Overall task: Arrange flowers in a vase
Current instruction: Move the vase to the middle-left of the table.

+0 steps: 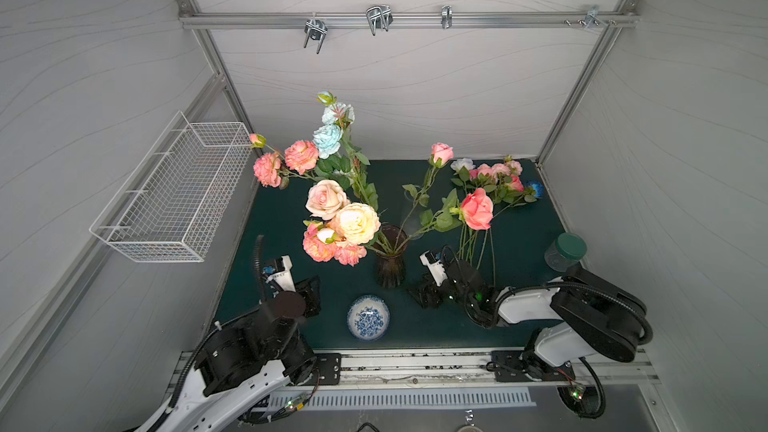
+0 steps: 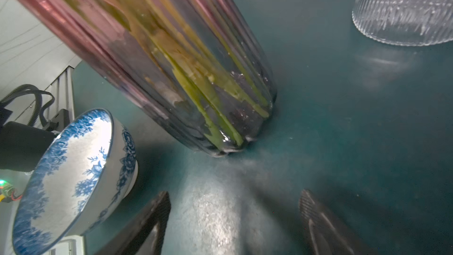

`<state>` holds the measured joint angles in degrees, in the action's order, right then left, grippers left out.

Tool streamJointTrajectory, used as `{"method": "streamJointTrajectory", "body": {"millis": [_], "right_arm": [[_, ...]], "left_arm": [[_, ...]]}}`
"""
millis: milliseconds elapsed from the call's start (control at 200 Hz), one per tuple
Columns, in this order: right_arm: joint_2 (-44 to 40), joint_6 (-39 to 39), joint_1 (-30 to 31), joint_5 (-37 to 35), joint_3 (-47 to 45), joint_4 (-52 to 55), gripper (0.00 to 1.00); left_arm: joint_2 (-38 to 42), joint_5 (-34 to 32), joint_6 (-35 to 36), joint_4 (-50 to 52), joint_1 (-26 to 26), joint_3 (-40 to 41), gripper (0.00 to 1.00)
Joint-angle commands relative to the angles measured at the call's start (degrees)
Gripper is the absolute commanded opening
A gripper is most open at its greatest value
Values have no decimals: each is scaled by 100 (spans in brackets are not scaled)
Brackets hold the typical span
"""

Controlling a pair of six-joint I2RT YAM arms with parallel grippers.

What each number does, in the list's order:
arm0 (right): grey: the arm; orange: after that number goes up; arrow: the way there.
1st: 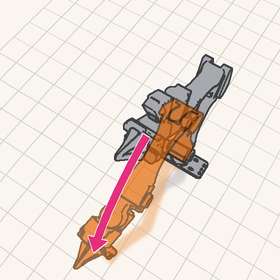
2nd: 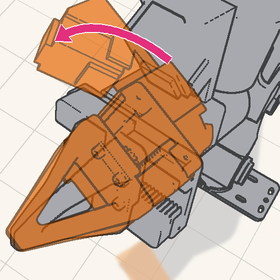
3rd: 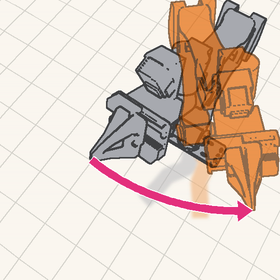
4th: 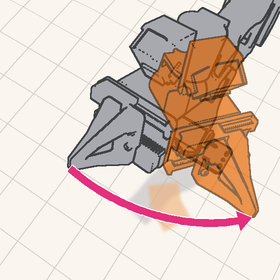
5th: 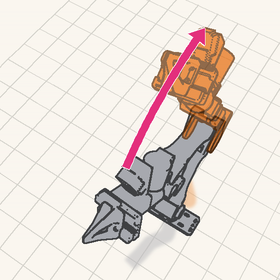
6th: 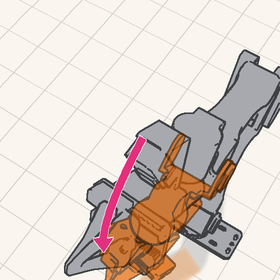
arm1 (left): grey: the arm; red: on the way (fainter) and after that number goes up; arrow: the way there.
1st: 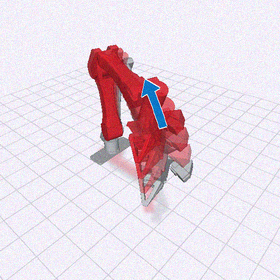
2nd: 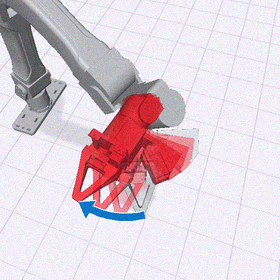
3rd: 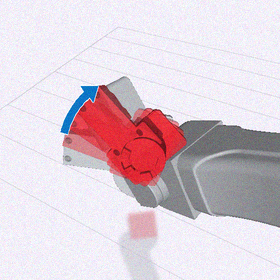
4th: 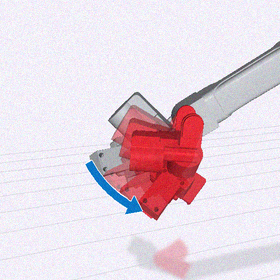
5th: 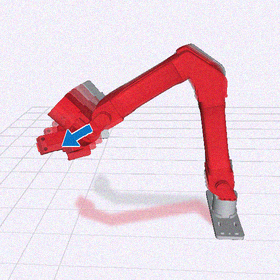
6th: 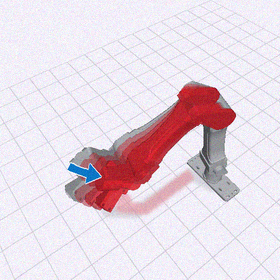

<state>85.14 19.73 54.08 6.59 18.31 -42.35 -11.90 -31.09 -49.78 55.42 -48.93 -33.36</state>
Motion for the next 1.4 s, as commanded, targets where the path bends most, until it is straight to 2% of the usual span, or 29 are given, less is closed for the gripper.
{"method": "streamJointTrajectory", "body": {"millis": [0, 95, 170, 230, 335, 400, 460, 530, 630, 730, 920, 1251, 1391], "right_arm": [[56, 34, -21, 117, 9, -366, 84], [-63, 25, -21, 163, -28, -344, 85], [-113, -33, -21, 170, 5, -338, 88], [-18, -64, -47, 176, 92, -388, 89], [289, 75, -161, 365, 116, -777, 88], [462, 110, -161, 437, 110, -929, 88], [616, 152, -157, 527, 120, -1040, 88], [744, 163, -127, 510, 162, -1063, 90], [927, 172, -96, 520, 247, -1115, 91], [1135, 198, -83, 560, 329, -1215, 90], [1363, 204, -34, 601, 491, -1267, 83], [1668, 146, -38, 544, 726, -1257, 78], [1750, 71, -65, 555, 872, -1156, 75]], "left_arm": [[-231, 546, -388, -1217, -12, 503, 34], [-797, 830, -494, -1684, 98, 707, 51], [-1060, 1171, -482, -1868, 433, 779, 64], [-1118, 1679, -447, -2297, 911, 991, 64], [-1415, 3042, -694, -3404, 2101, 1556, 54], [-1745, 3689, -972, -4205, 2720, 1914, 54], [-2128, 4013, -1077, -4819, 3009, 2051, 59], [-2550, 4053, -946, -5054, 3047, 1897, 64], [-2947, 4033, -893, -5153, 3047, 1627, 67], [-3294, 3901, -1004, -5534, 3047, 1587, 66], [-4469, 3885, -904, -6301, 3054, 1227, 65], [-5135, 4301, -640, -6848, 3062, 380, 73], [-5349, 4781, -656, -7220, 3082, 354, 74]]}}
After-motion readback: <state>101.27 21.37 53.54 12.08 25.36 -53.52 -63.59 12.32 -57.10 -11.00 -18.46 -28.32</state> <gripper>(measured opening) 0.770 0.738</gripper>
